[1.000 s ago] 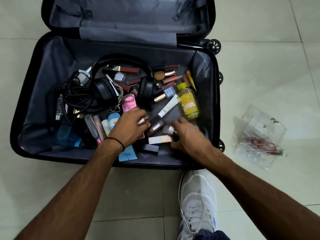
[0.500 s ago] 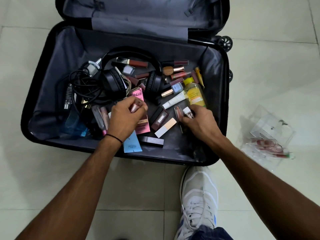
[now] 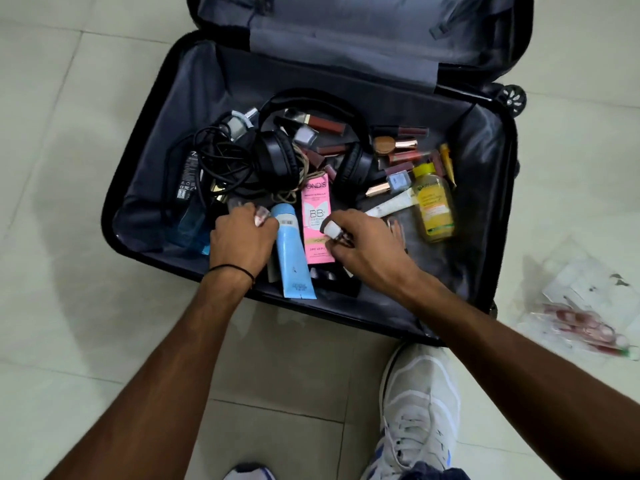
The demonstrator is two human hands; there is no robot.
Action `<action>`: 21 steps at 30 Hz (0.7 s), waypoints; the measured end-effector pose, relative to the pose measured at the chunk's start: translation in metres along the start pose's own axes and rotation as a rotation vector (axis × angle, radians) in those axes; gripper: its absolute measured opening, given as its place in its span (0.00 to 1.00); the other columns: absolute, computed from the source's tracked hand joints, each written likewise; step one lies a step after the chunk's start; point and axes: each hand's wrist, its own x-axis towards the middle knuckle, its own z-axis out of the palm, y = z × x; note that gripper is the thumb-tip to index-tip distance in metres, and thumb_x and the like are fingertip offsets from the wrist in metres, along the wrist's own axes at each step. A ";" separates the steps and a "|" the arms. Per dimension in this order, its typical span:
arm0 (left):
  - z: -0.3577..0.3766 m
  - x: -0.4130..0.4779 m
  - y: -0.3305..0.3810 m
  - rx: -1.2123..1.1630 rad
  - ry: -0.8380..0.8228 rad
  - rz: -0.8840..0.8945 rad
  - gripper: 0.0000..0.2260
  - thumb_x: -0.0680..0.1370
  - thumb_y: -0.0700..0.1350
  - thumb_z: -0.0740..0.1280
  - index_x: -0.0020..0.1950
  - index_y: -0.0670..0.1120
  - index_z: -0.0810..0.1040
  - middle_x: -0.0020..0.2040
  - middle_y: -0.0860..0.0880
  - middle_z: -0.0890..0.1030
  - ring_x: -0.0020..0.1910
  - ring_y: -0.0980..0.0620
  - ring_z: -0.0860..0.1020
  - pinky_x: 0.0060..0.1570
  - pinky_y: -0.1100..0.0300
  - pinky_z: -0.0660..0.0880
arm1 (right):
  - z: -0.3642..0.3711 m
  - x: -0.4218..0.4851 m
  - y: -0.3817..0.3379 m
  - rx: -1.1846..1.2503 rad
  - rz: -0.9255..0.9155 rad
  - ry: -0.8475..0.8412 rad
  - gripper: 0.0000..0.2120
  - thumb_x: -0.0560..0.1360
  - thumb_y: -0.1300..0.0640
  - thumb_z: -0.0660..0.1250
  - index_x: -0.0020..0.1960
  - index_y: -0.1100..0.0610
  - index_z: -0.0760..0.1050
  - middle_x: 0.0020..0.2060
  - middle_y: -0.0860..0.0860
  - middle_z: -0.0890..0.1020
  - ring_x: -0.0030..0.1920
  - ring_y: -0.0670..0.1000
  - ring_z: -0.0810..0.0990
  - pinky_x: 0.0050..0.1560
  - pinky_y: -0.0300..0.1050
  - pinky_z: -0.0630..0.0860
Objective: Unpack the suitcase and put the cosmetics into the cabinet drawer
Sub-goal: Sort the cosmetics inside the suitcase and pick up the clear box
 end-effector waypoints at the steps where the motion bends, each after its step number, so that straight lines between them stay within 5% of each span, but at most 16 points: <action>1: -0.001 -0.001 0.001 -0.017 -0.022 0.001 0.10 0.77 0.49 0.64 0.47 0.42 0.77 0.49 0.40 0.77 0.48 0.38 0.75 0.45 0.55 0.68 | 0.004 0.001 0.001 -0.009 -0.005 -0.015 0.08 0.76 0.60 0.67 0.55 0.58 0.77 0.48 0.51 0.77 0.48 0.52 0.76 0.44 0.42 0.67; 5: 0.010 -0.018 0.018 -0.442 -0.240 -0.061 0.10 0.80 0.46 0.63 0.45 0.41 0.77 0.39 0.41 0.81 0.33 0.42 0.82 0.30 0.55 0.78 | 0.006 0.000 0.014 -0.017 0.058 -0.003 0.08 0.75 0.61 0.68 0.54 0.58 0.78 0.46 0.50 0.76 0.48 0.53 0.77 0.44 0.45 0.67; 7: 0.020 -0.028 0.028 -0.661 -0.325 -0.132 0.09 0.81 0.44 0.62 0.44 0.43 0.76 0.36 0.40 0.83 0.30 0.45 0.82 0.25 0.59 0.77 | -0.005 0.000 0.020 0.166 0.240 0.042 0.04 0.75 0.60 0.69 0.49 0.57 0.79 0.42 0.52 0.81 0.43 0.52 0.79 0.44 0.47 0.73; 11: 0.035 -0.041 0.036 -0.762 -0.404 -0.104 0.07 0.81 0.45 0.63 0.44 0.45 0.76 0.42 0.40 0.85 0.36 0.46 0.83 0.30 0.60 0.77 | -0.038 0.003 0.026 0.428 0.371 0.168 0.02 0.72 0.60 0.69 0.45 0.56 0.79 0.38 0.49 0.83 0.40 0.51 0.79 0.45 0.50 0.76; 16: 0.036 -0.041 0.032 -0.760 -0.418 -0.009 0.04 0.81 0.44 0.63 0.49 0.47 0.76 0.46 0.47 0.83 0.42 0.48 0.83 0.33 0.58 0.74 | -0.051 0.001 0.011 0.051 0.154 0.049 0.05 0.74 0.55 0.72 0.48 0.54 0.79 0.41 0.49 0.82 0.42 0.51 0.80 0.42 0.48 0.75; 21: 0.022 -0.023 0.019 -0.657 -0.288 -0.054 0.04 0.80 0.42 0.63 0.49 0.42 0.75 0.40 0.46 0.82 0.31 0.47 0.79 0.26 0.62 0.69 | -0.034 0.000 0.002 -0.177 0.072 0.042 0.11 0.71 0.51 0.75 0.50 0.54 0.79 0.42 0.52 0.82 0.43 0.55 0.78 0.40 0.50 0.74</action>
